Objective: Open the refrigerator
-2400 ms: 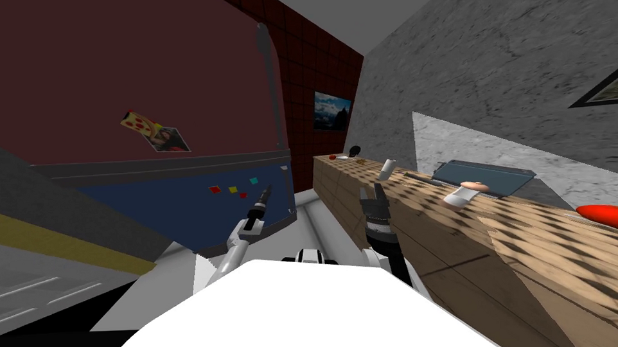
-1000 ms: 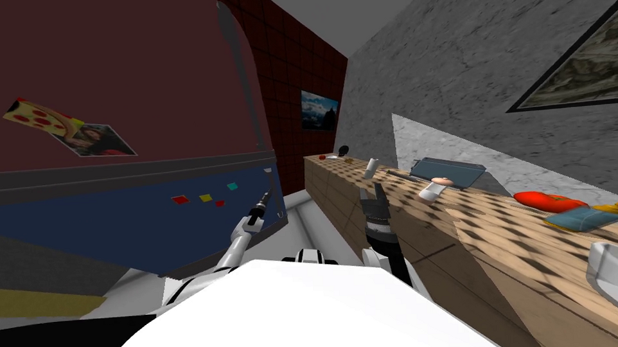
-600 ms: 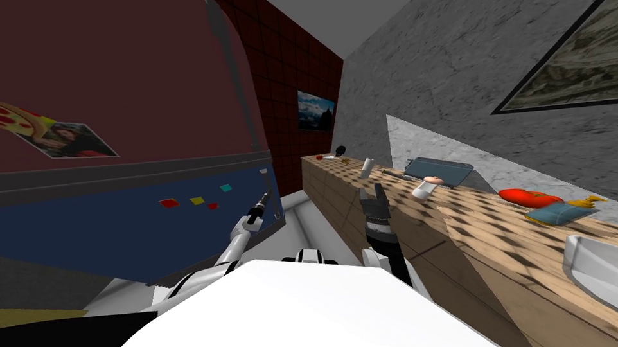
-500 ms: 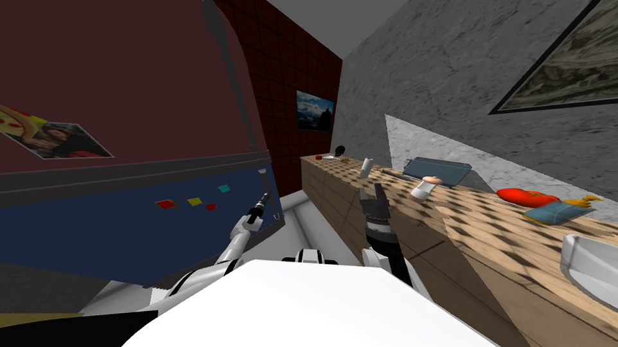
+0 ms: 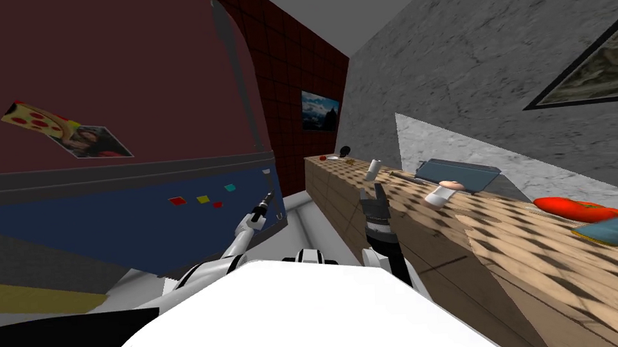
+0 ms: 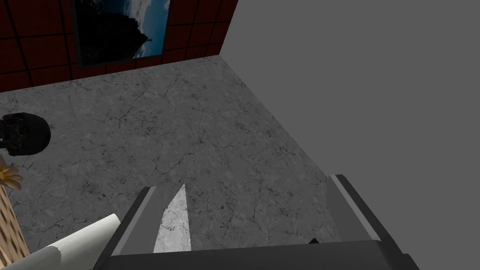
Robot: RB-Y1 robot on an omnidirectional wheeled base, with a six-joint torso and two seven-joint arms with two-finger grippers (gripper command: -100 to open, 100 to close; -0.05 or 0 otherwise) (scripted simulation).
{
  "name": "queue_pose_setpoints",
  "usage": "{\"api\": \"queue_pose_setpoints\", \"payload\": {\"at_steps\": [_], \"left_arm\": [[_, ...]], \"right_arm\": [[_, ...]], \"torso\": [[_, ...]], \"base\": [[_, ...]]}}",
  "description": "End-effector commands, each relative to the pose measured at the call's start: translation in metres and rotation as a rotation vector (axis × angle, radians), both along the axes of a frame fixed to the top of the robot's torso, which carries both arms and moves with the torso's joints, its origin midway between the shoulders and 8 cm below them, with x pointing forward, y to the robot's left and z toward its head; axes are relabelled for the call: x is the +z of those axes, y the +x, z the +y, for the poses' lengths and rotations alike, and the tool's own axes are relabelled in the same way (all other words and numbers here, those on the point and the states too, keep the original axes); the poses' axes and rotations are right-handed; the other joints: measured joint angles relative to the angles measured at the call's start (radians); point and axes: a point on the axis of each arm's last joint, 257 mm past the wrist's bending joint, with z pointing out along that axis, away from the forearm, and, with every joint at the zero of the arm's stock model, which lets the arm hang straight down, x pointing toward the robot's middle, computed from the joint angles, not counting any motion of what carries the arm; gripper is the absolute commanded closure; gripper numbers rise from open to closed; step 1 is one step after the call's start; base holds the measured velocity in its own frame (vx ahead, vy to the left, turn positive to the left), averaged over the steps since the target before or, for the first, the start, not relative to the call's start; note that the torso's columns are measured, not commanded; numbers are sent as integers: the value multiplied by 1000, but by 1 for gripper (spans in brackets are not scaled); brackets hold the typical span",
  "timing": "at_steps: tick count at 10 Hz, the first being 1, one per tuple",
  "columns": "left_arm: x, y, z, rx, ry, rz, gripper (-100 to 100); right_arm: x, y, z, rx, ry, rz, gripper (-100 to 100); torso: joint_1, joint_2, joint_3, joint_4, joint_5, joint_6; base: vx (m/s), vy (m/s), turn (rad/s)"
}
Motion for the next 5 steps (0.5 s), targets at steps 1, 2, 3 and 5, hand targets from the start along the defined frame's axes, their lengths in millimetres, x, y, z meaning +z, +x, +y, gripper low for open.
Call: {"api": "queue_pose_setpoints", "payload": {"at_steps": [1,2,3,5], "left_arm": [[-3,6,-47,-53,5,6,-100],[-3,9,-71,-82,4,7,-100],[-3,13,-100,-118,5,8,-100],[-3,13,-101,-121,6,8,-100]], "right_arm": [[0,0,0,0,0,0,0],[0,0,0,0,0,0,0],[0,0,0,0,0,0,0],[0,0,0,0,0,0,0]], "torso": [[-3,1,1,0,0,2],[-4,3,2,1,-1,1],[-4,3,2,1,-1,1],[-3,0,0,0,-1,1]], "base": [[58,55,184],[76,53,346],[100,68,367],[44,32,17]]}}
